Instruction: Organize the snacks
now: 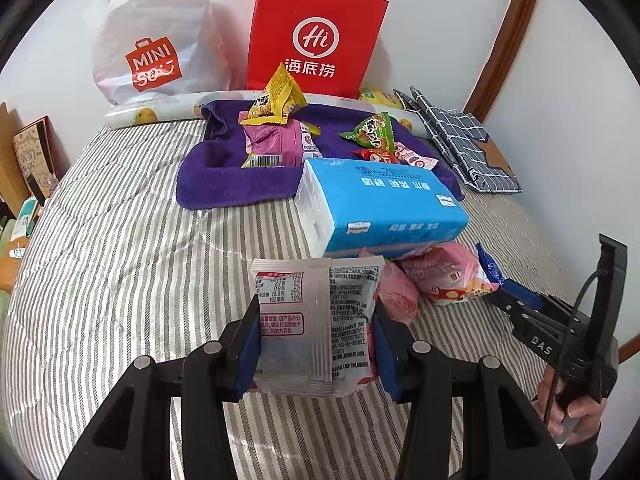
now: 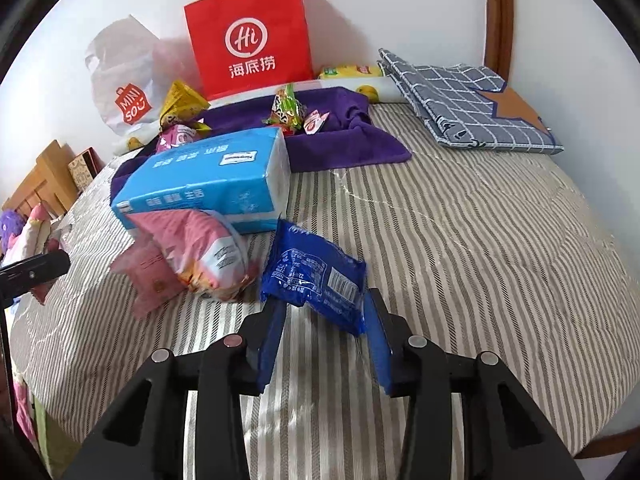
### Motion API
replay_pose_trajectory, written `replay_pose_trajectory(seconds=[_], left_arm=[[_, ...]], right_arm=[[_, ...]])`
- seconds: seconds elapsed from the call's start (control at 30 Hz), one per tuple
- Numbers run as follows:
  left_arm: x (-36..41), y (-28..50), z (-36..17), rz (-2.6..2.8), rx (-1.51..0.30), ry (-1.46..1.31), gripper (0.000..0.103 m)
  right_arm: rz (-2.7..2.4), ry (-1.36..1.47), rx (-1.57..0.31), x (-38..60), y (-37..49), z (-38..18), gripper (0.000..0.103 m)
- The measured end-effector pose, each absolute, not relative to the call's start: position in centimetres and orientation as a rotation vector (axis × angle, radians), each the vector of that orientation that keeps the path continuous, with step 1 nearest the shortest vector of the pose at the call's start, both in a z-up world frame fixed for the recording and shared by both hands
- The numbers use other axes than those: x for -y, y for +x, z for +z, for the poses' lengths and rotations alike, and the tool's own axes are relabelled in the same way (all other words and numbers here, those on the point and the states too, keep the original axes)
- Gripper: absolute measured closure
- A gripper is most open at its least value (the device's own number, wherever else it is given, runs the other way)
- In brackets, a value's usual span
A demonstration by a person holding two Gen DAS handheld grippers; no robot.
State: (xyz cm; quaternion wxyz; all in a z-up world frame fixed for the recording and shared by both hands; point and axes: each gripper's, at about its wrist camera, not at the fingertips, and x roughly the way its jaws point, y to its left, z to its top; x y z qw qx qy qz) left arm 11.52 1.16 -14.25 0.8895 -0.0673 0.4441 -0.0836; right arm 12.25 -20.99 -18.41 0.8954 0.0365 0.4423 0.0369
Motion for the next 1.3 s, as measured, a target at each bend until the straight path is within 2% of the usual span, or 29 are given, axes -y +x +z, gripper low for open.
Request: replay_pose_trajectory(seconds=[0.1, 0.13, 0.2, 0.3, 0.5, 0.87, 0.97, 1.03, 1.13, 1.2, 1.3], left_arm=[[-1.0, 12.1, -14.1, -0.175, -0.925, -0.133, 0.056], [-1.0, 12.3, -14.1, -0.175, -0.925, -0.131, 0.056], [-0.9, 12.6, -13.9, -0.177, -0.927, -0.129, 0.056], [-0.8, 13.2, -13.8, -0.18, -0.929, -0.123, 0.056], [-0.8, 14.0, -13.6, -0.184, -0.929, -0.127, 0.056], [0.0, 14.6, -13.2, -0.219, -0.924, -0.12, 0.056], [-0.1, 14.8, -13.3, -0.223, -0.929, -0.131, 0.056], [-0.2, 14.9, -13.5, -0.221, -0.934, -0.132, 0.056], [-0.2, 15.0, -13.5, -0.218, -0.937, -0.127, 0.056], [-0.3, 15.1, -13.6, -0.212, -0.942, -0.126, 0.056], [-0.5, 15.4, -13.9, -0.201, -0.952, -0.128, 0.056]], right_arm=[[0.082, 0.073, -0.92, 20.9, 13.1, -18.7, 0.066], [0.084, 0.071, -0.922, 20.9, 13.2, -18.8, 0.077], [0.095, 0.076, -0.934, 21.0, 13.6, -18.9, 0.091], [0.094, 0.084, -0.926, 21.2, 13.7, -18.7, 0.095], [0.111, 0.097, -0.907, 21.6, 13.4, -17.7, 0.099], [0.163, 0.132, -0.893, 22.0, 12.1, -15.1, 0.1], [0.15, 0.113, -0.91, 21.9, 12.1, -15.3, 0.096], [0.151, 0.115, -0.909, 22.0, 12.6, -15.6, 0.08], [0.177, 0.122, -0.903, 21.9, 13.6, -15.8, 0.061], [0.189, 0.128, -0.913, 21.8, 14.6, -16.3, 0.058], [0.194, 0.126, -0.95, 21.6, 16.1, -17.5, 0.057]])
